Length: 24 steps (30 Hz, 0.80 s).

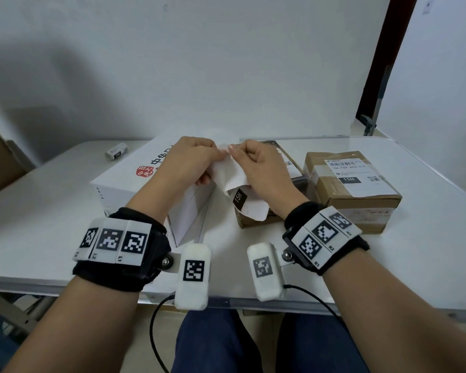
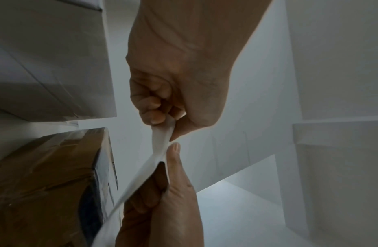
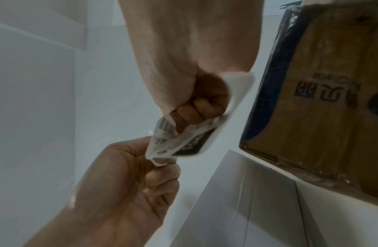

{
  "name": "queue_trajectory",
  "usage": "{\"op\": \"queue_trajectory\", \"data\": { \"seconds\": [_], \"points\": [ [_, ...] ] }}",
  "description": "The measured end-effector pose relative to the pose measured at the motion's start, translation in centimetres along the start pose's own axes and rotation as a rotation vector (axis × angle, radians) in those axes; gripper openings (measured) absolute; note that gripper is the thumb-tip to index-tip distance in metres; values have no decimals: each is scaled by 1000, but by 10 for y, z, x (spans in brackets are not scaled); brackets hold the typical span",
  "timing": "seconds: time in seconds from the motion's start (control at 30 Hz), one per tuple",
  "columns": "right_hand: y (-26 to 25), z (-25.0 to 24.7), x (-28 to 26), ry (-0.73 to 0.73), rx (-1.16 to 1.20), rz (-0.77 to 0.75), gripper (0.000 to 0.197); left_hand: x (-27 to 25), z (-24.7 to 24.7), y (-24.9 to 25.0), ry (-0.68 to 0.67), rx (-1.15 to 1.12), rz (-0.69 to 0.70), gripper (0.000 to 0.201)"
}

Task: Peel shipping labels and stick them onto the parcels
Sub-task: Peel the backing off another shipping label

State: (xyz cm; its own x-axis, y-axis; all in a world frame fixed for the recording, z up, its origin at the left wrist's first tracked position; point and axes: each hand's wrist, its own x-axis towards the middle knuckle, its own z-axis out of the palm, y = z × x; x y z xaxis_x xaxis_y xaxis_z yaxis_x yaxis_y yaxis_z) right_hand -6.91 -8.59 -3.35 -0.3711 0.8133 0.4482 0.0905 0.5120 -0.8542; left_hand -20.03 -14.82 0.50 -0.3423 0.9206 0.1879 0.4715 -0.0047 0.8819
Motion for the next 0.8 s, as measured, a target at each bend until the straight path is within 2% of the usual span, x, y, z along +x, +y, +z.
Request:
{"op": "queue_trajectory", "data": {
  "seconds": [0.23,0.53,0.8],
  "points": [
    [5,3,1,136,117,95,37,3,-2,-5,61,-98,12,33],
    [12,-5,8,339,288,244,32,11,-2,-11,238,-258,29,33],
    [19,-27,16,401,485,399,26,19,-22,-16,312,-438,-33,27]
  ]
}}
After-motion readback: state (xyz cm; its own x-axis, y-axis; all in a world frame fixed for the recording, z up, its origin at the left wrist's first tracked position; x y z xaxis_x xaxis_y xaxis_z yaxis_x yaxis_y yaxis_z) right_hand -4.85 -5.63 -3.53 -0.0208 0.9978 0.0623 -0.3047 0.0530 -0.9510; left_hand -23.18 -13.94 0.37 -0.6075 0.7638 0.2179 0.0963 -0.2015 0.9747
